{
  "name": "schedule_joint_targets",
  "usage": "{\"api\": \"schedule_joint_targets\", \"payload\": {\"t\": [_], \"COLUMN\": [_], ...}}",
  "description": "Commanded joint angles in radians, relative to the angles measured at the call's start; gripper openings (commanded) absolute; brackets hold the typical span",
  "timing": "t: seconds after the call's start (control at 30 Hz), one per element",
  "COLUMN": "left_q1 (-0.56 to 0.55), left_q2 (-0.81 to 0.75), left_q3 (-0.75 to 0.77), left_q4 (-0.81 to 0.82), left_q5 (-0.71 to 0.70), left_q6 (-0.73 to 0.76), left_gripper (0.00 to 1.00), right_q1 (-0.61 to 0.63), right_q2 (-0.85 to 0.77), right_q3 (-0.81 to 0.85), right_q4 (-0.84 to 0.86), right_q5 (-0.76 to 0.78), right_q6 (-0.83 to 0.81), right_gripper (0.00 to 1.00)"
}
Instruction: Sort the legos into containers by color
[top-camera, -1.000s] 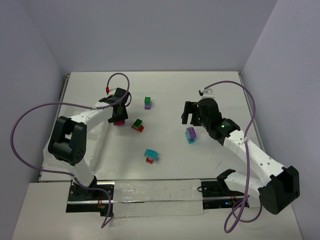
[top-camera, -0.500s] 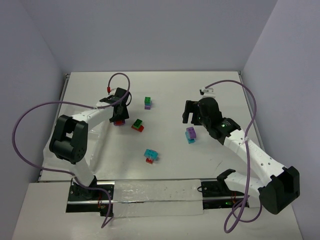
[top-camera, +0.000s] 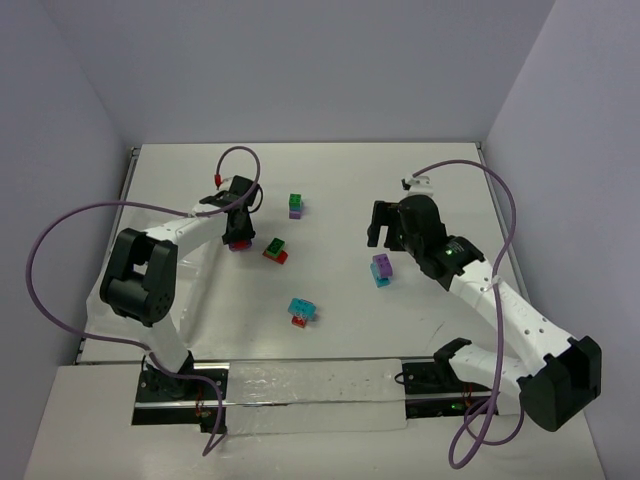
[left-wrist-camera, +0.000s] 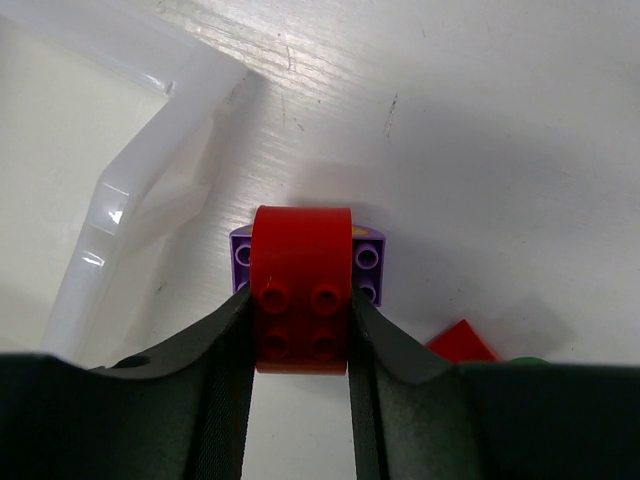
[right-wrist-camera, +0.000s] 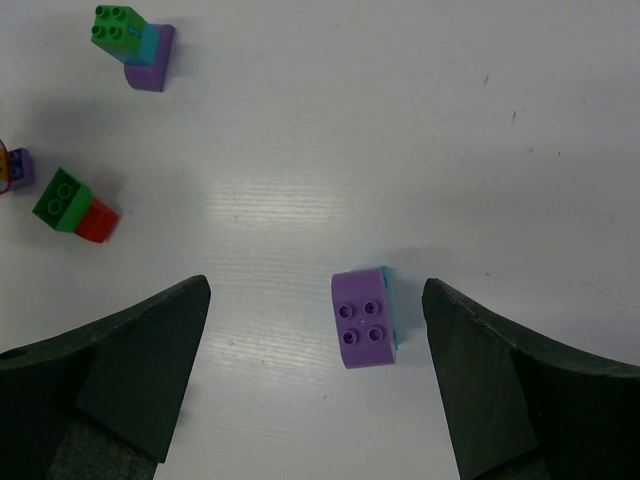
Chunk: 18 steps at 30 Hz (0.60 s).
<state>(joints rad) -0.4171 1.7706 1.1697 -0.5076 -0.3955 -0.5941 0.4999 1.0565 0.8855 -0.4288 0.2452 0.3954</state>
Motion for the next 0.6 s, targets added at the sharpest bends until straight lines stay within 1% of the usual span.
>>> {"api": "schedule_joint_targets", "payload": {"t": [0.0, 0.1, 0.17, 0.2, 0.23, 0.3, 0.43, 0.47, 0.5, 0.57], "left_q1": [0.005, 0.017, 0.026, 0.033, 0.038, 0.044, 0.046, 0.047, 0.047, 0.047], "left_q2": [-0.069, -0.171, -0.257, -0.314, -0.344, -0.375, -0.415, -0.427, -0.434, -0.444], "left_q3": [0.06, 0.103, 0.125, 0.134, 0.137, 0.162, 0.18, 0.177, 0.176, 0.173], "left_q4": [-0.03, -0.064, -0.062, -0.045, -0.035, -0.028, -0.005, 0.022, 0.023, 0.031], "left_q5": [0.026, 0.137, 0.259, 0.37, 0.403, 0.567, 0.787, 0.915, 0.918, 0.998], "left_q6": [0.016, 0.039, 0.059, 0.069, 0.078, 0.094, 0.129, 0.147, 0.157, 0.178], "left_gripper": [0.0, 0.0, 0.0, 0.0, 0.0, 0.0, 0.0, 0.0, 0.0, 0.0], "right_q1": [0.006, 0.006, 0.006, 0.006, 0.006, 0.007, 0.008, 0.011, 0.015, 0.023], "right_q2": [-0.027, -0.038, -0.05, -0.058, -0.066, -0.097, -0.15, -0.172, -0.182, -0.211], "right_q3": [0.092, 0.116, 0.125, 0.125, 0.123, 0.108, 0.035, 0.011, -0.006, -0.072], "right_q4": [-0.04, -0.053, -0.044, -0.03, -0.014, 0.056, 0.176, 0.247, 0.277, 0.379], "right_q5": [0.02, -0.006, -0.083, -0.134, -0.176, -0.257, -0.39, -0.503, -0.506, -0.586], "right_q6": [-0.01, -0.024, -0.044, -0.063, -0.078, -0.124, -0.203, -0.289, -0.313, -0.368], "right_gripper": [0.94, 0.95, 0.96, 0.97, 0.97, 0.97, 0.99, 1.0, 1.0, 1.0]}}
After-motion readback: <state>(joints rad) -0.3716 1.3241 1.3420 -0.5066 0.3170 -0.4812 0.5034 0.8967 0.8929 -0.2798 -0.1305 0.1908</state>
